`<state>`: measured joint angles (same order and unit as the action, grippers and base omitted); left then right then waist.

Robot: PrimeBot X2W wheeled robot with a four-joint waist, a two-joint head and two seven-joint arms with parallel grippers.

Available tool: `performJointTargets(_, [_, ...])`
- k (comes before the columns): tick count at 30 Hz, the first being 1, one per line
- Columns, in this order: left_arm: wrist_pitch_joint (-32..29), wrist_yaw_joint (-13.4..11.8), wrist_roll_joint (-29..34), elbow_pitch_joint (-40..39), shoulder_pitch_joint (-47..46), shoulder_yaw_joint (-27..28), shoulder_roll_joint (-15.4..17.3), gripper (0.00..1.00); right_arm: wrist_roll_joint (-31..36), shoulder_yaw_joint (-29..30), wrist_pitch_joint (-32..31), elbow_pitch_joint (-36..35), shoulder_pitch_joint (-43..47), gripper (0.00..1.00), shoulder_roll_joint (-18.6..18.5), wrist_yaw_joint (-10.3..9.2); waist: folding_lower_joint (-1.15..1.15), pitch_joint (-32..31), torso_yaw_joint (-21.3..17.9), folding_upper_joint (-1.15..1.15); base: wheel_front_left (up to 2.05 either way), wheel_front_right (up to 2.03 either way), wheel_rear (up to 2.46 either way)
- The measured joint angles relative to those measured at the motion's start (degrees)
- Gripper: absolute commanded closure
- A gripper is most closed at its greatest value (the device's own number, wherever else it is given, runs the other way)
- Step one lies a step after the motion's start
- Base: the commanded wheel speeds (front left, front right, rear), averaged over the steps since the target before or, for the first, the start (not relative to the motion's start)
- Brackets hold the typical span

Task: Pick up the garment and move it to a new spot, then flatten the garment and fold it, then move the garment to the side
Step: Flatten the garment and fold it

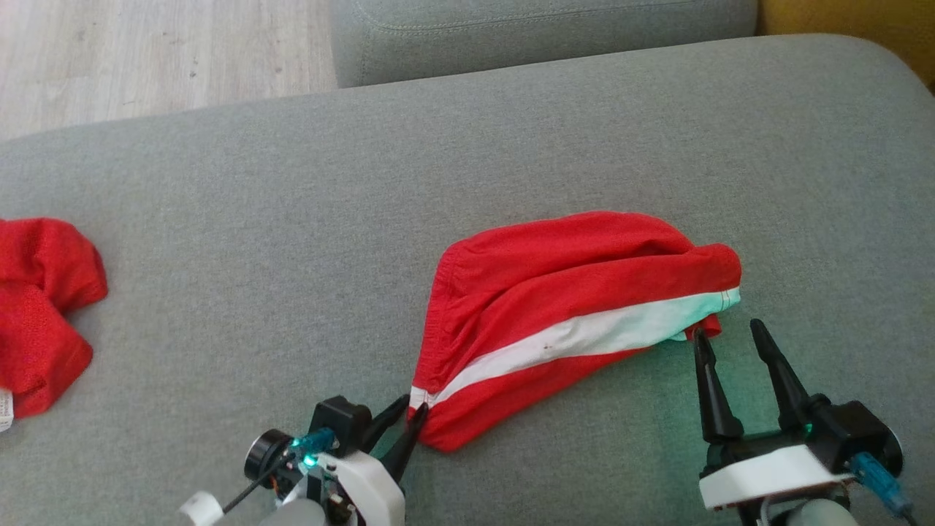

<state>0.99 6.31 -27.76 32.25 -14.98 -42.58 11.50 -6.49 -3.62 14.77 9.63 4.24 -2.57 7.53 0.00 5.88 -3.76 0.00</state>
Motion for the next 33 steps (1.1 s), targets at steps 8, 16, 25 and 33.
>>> performJointTargets(8, [-4.0, 0.3, -0.8, 1.8, -2.3, -1.2, -0.2, 1.0, 0.0, 0.0, 0.0, 0.0, 0.0, 0.0, 0.0, 0.0, 0.0, 0.2, 0.2, 0.0, 0.0, 0.0, 0.0])
performJointTargets(16, [0.8, -0.8, -1.1, 1.4, -2.8, -1.2, -0.4, 1.0, 0.0, 0.4, 0.0, 0.1, 0.0, 0.0, 0.0, 0.0, 0.0, 0.1, 1.6, 0.0, 0.0, 0.0, 0.0])
performJointTargets(25, [11.6, -6.4, -1.1, -5.0, -0.9, 4.2, 0.6, 1.0, -1.1, 4.7, 0.0, 3.2, -0.1, 0.0, 0.0, 0.0, 0.0, -0.6, 4.9, 0.0, 0.0, 0.0, 0.0])
performJointTargets(33, [12.7, -6.8, -1.5, -6.8, 1.0, 5.7, 1.3, 1.0, -1.2, 4.9, 0.0, 12.0, -0.1, 0.0, 0.0, 0.0, 0.0, -1.2, 7.6, 0.0, 0.0, 0.0, 0.0])
